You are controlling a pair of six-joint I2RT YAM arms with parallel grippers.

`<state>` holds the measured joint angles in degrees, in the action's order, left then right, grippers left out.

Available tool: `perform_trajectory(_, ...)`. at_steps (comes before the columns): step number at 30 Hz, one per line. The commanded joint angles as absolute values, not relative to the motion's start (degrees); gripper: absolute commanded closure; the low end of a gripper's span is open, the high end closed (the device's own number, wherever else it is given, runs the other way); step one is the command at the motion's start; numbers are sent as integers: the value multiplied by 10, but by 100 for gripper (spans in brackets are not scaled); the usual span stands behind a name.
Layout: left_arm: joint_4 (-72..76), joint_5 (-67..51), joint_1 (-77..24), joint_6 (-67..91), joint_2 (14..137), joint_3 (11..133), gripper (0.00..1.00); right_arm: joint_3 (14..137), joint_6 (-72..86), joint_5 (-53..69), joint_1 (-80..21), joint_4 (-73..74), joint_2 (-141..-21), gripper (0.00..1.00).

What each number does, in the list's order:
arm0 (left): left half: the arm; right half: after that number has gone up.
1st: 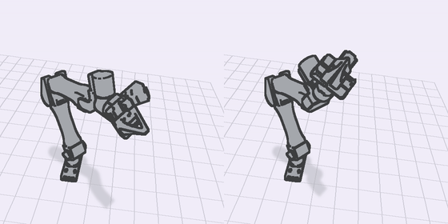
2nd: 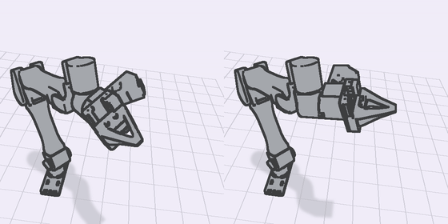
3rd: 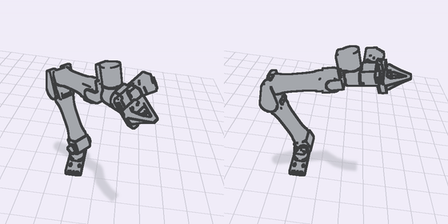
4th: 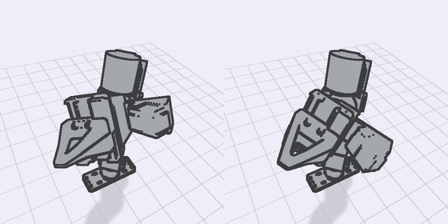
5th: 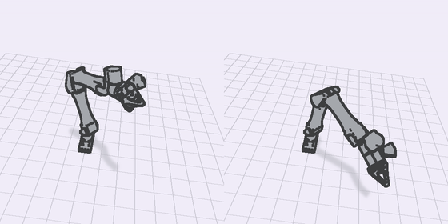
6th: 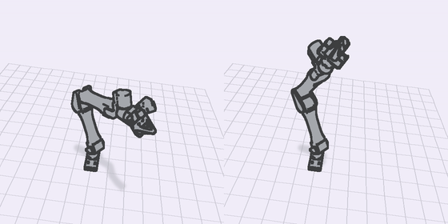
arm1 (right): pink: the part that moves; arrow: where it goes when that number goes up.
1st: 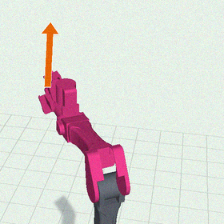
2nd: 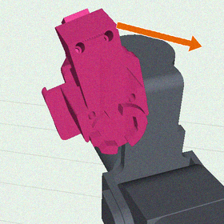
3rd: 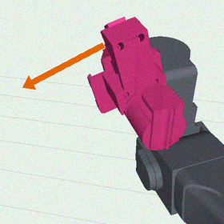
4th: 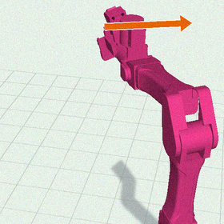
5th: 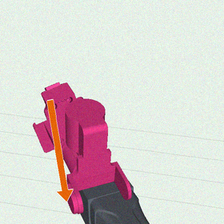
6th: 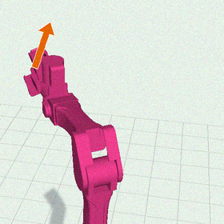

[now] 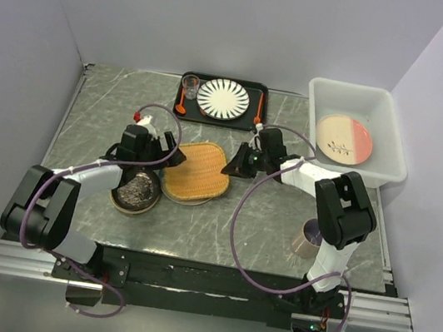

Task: Place the plates into the plastic bin on the countertop
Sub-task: Pick up the plate at the center of the board.

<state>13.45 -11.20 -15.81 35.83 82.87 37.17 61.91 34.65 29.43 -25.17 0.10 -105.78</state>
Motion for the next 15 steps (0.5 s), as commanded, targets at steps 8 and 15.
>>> perform_trajectory(8, 238, -201, -158, 381, 832, 351, 8, 582, 349, 317, -229, -93, -1073, 97)
perform_trajectory(15, 315, -259, -157, 414, 843, 327, 8, 561, 375, 356, -228, -164, -1110, 97)
